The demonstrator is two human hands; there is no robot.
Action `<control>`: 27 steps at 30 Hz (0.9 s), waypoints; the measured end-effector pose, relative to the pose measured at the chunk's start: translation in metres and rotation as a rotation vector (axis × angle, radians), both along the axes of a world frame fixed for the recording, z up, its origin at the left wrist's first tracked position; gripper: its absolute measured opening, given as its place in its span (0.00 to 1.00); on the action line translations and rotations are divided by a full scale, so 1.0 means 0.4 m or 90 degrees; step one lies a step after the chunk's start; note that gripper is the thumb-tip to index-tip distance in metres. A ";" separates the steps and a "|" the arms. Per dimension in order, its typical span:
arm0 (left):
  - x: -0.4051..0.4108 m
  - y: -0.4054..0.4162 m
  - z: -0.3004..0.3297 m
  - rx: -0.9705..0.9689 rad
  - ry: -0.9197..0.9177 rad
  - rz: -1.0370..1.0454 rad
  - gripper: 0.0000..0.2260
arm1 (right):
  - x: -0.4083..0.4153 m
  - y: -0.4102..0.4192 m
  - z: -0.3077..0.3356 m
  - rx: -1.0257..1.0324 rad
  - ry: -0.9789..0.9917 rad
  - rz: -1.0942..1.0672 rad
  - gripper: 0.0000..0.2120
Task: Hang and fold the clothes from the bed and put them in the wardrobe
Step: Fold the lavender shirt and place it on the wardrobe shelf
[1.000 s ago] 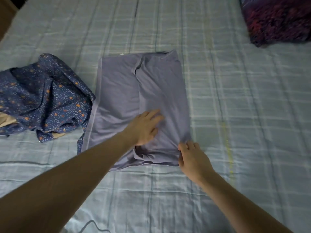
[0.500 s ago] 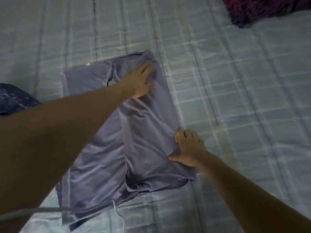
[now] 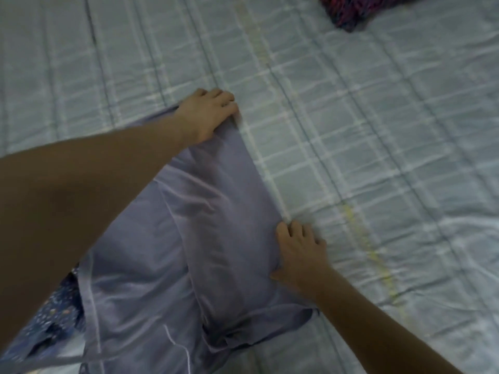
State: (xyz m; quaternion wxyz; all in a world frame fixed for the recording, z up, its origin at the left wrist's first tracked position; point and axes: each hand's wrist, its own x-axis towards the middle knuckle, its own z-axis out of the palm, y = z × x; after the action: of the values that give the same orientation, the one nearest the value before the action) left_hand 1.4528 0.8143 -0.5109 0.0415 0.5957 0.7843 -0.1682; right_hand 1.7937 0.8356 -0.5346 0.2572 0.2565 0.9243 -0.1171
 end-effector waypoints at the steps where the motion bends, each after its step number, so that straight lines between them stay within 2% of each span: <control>1: 0.004 -0.004 0.000 -0.035 0.028 -0.016 0.29 | 0.007 -0.025 0.008 0.050 0.015 -0.057 0.34; 2: 0.010 -0.010 0.001 -0.062 0.059 -0.016 0.26 | 0.017 -0.048 0.021 0.070 0.019 -0.124 0.30; 4: 0.020 -0.011 0.016 -0.084 0.137 -0.028 0.19 | 0.047 -0.073 0.038 0.032 -0.002 -0.246 0.27; 6: 0.026 -0.004 0.033 -0.107 0.188 -0.036 0.15 | 0.076 -0.065 0.051 -0.065 -0.031 -0.305 0.24; 8: 0.027 -0.007 0.055 -0.118 0.206 -0.034 0.14 | 0.095 -0.045 0.088 -0.174 -0.057 -0.316 0.14; 11: 0.007 -0.044 0.098 -0.103 0.196 -0.020 0.12 | 0.089 -0.063 0.181 -0.182 -0.049 -0.131 0.06; 15: -0.021 -0.142 0.187 -0.054 0.154 0.017 0.12 | 0.056 -0.158 0.299 -0.272 0.004 0.024 0.07; 19: -0.050 -0.304 0.267 0.001 0.157 0.034 0.14 | 0.015 -0.304 0.353 -0.297 0.061 0.172 0.10; 22: -0.066 -0.449 0.296 0.008 0.161 0.056 0.13 | -0.019 -0.413 0.365 -0.344 0.050 0.203 0.07; 27: -0.067 -0.647 0.248 -0.086 0.131 0.189 0.17 | -0.063 -0.583 0.302 -0.349 0.017 0.240 0.12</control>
State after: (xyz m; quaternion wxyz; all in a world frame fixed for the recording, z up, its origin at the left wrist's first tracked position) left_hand 1.4261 0.5554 -0.4119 0.0251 0.4492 0.8504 -0.2728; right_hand 1.7684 0.6022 -0.4138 0.3215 0.0008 0.8930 -0.3150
